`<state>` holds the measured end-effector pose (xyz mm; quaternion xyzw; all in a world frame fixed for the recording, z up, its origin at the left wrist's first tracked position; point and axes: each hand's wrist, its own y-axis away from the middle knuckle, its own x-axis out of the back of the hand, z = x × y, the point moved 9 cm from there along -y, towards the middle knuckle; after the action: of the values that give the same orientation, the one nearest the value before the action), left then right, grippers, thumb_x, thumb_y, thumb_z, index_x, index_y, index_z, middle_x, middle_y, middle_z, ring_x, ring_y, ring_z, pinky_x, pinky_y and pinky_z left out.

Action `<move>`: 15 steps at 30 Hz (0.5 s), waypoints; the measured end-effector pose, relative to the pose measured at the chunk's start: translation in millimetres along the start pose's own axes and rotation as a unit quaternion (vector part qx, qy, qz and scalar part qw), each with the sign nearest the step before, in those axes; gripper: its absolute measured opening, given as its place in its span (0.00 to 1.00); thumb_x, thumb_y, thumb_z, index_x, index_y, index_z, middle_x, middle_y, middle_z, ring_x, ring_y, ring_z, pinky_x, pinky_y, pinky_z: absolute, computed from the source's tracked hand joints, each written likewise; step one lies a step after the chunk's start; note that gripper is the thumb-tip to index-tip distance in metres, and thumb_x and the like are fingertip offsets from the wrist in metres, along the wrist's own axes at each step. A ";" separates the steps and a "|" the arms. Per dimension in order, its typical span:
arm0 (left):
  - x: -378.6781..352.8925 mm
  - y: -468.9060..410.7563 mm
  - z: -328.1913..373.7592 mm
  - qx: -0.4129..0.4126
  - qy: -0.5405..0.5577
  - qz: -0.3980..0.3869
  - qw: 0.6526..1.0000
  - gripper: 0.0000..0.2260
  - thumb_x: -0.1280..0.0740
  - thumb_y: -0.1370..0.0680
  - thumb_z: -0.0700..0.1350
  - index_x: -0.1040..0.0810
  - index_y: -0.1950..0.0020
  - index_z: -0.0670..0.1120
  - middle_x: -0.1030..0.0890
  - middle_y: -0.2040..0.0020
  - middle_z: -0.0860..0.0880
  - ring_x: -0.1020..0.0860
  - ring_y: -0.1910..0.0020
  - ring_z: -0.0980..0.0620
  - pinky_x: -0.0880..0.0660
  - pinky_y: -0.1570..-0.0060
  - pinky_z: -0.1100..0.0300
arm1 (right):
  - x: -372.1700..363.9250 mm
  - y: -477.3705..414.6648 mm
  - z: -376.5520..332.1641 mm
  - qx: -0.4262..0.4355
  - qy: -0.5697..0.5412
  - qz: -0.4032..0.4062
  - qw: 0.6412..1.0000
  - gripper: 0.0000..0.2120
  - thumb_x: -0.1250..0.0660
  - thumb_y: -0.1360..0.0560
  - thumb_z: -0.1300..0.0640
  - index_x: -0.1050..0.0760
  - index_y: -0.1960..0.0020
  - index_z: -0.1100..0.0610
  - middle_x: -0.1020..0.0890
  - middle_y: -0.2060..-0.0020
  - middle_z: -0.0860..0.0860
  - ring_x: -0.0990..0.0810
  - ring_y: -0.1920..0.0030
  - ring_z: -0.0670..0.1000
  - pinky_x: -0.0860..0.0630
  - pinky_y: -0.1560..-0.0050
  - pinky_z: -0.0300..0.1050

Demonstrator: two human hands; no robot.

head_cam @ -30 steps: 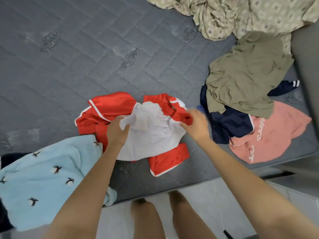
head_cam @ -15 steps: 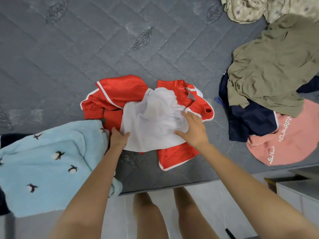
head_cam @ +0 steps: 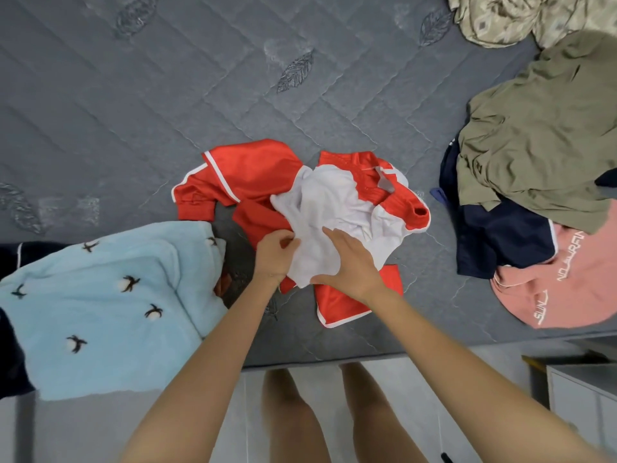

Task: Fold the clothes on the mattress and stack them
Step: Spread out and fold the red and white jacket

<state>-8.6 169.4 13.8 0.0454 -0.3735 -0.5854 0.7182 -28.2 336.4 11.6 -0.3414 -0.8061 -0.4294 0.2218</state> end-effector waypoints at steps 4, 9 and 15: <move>-7.9 16.2 45.7 -0.055 0.072 0.005 0.996 0.07 0.34 0.21 0.38 0.18 0.49 0.36 0.17 0.52 0.42 0.21 0.53 0.48 0.27 0.47 0.59 | -8.2 1.1 -11.6 -0.002 -0.024 0.019 1.000 0.59 0.19 0.38 0.43 0.53 0.20 0.51 0.33 0.27 0.51 0.31 0.29 0.52 0.34 0.32 0.46; -15.4 28.0 81.1 -0.119 0.153 -0.052 0.980 0.09 0.35 0.21 0.36 0.19 0.43 0.38 0.17 0.49 0.41 0.21 0.52 0.53 0.25 0.49 0.63 | 19.1 0.2 -16.0 -0.009 -0.157 0.141 0.977 0.12 0.32 0.24 0.61 0.24 0.42 0.64 0.18 0.50 0.58 0.19 0.50 0.55 0.24 0.47 0.52; 19.4 12.4 29.5 -0.049 0.132 0.068 0.988 0.11 0.38 0.19 0.38 0.22 0.39 0.40 0.20 0.42 0.44 0.22 0.42 0.47 0.27 0.39 0.60 | 50.1 -2.4 8.0 -0.037 -0.280 0.143 0.949 0.21 0.27 0.25 0.59 0.36 0.71 0.57 0.34 0.76 0.50 0.37 0.72 0.44 0.39 0.69 0.41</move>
<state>-15.3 167.3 50.6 0.0610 -0.2485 -0.5421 0.8004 -64.0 360.3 38.6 -0.5675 -0.7619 -0.3104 0.0335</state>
